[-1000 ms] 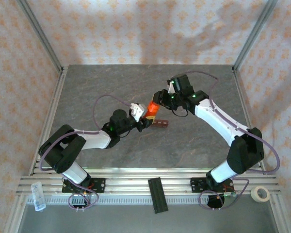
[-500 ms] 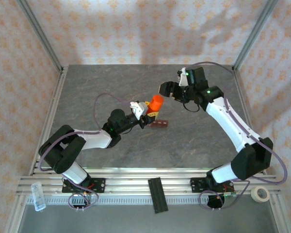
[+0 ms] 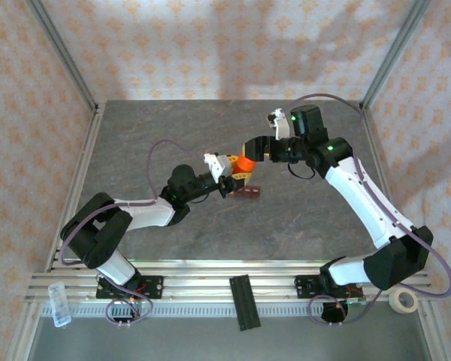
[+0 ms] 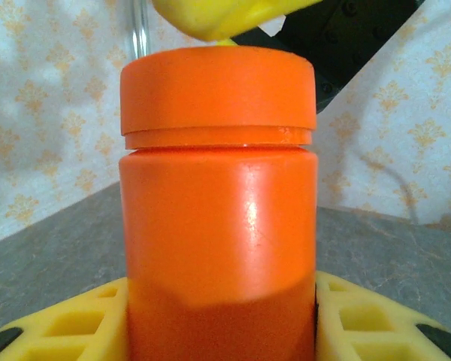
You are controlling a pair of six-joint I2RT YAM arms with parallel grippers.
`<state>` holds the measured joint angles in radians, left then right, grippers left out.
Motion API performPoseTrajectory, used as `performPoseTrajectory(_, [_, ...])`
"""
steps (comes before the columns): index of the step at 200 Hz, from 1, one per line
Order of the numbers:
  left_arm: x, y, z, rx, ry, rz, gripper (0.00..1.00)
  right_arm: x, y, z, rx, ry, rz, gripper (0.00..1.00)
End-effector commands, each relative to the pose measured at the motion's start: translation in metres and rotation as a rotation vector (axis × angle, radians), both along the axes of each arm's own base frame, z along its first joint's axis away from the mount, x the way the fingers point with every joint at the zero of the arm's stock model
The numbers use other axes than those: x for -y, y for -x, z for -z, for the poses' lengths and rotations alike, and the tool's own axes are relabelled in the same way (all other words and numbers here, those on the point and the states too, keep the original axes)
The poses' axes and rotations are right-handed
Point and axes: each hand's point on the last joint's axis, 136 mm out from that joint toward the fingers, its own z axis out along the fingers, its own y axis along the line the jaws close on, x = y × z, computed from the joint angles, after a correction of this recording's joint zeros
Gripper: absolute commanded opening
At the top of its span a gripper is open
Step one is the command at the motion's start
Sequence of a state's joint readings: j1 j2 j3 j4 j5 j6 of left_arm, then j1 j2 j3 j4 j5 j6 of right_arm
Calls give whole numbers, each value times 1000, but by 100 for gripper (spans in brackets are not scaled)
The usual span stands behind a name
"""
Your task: Sort the pills into containers
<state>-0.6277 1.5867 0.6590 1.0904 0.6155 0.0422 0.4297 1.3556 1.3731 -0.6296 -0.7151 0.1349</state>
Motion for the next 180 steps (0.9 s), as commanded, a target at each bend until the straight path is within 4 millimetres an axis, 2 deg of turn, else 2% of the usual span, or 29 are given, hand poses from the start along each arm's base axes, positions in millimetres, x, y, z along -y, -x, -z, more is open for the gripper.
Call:
performPoseTrajectory(1, [3,0,-23,55,53,28,0,-6,7,-1,17,18,-43,80])
performPoseTrajectory(38, [4,-1,-22,50,51,31,0,-9,8,5,4,30,-50,77])
performPoseTrajectory(63, [4,-1,-22,48,52,32,0,-10,7,11,-13,42,-50,68])
performPoseTrajectory(104, [4,-1,-23,51,55,31,0,-8,3,19,-35,52,-13,44])
performPoseTrajectory(130, [3,-2,-23,52,54,26,0,-1,-8,23,-64,43,105,30])
performPoseTrajectory(149, [3,-2,-23,52,55,23,0,-2,-10,24,-87,-11,190,27])
performPoseTrajectory(180, [3,-4,-20,47,55,12,0,-2,-9,23,-64,-8,223,25])
